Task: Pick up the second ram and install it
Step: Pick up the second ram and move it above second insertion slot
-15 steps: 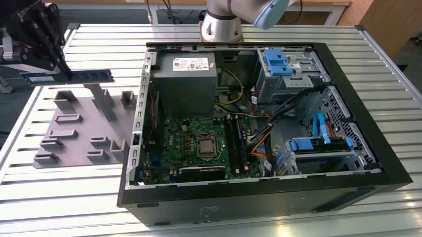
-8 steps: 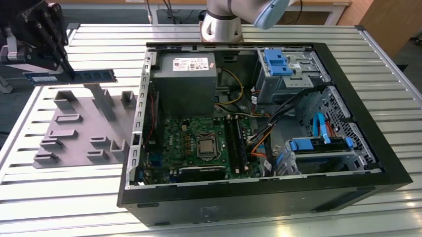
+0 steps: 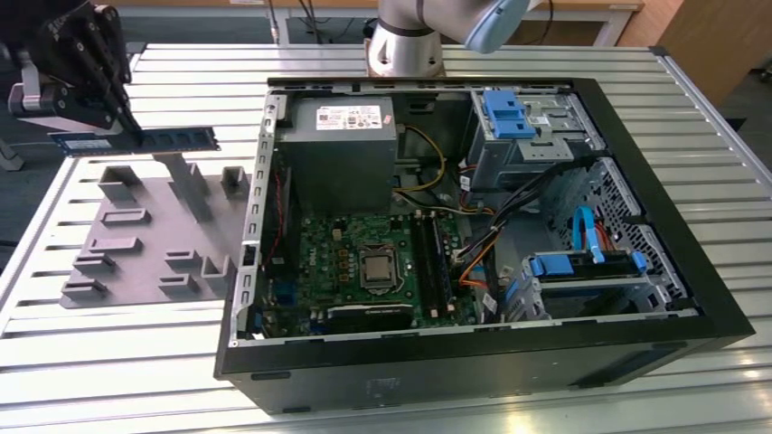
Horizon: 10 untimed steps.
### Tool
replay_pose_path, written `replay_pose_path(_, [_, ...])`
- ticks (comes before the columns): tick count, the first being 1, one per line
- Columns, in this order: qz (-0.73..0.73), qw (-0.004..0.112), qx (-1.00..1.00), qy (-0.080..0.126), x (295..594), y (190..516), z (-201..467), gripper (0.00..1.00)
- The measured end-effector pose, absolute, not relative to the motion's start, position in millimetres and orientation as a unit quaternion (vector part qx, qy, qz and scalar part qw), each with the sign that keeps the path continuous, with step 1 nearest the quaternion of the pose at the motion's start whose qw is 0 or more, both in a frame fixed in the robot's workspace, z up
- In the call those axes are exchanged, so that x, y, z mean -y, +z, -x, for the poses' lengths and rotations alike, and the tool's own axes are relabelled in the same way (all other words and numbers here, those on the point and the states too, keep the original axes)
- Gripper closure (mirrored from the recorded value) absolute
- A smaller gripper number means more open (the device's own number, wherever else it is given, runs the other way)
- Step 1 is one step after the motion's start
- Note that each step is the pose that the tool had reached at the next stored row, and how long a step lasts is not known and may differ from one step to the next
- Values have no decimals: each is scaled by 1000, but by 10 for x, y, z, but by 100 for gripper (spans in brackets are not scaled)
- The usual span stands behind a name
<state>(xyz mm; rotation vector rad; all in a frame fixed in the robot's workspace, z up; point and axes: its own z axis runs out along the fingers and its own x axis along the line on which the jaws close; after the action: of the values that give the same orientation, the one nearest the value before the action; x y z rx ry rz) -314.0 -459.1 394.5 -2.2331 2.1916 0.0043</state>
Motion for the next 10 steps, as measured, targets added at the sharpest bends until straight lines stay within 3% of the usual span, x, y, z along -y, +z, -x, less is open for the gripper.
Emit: replay_pose_path(10, [714,6,-700,1,4591,3944,3072,86])
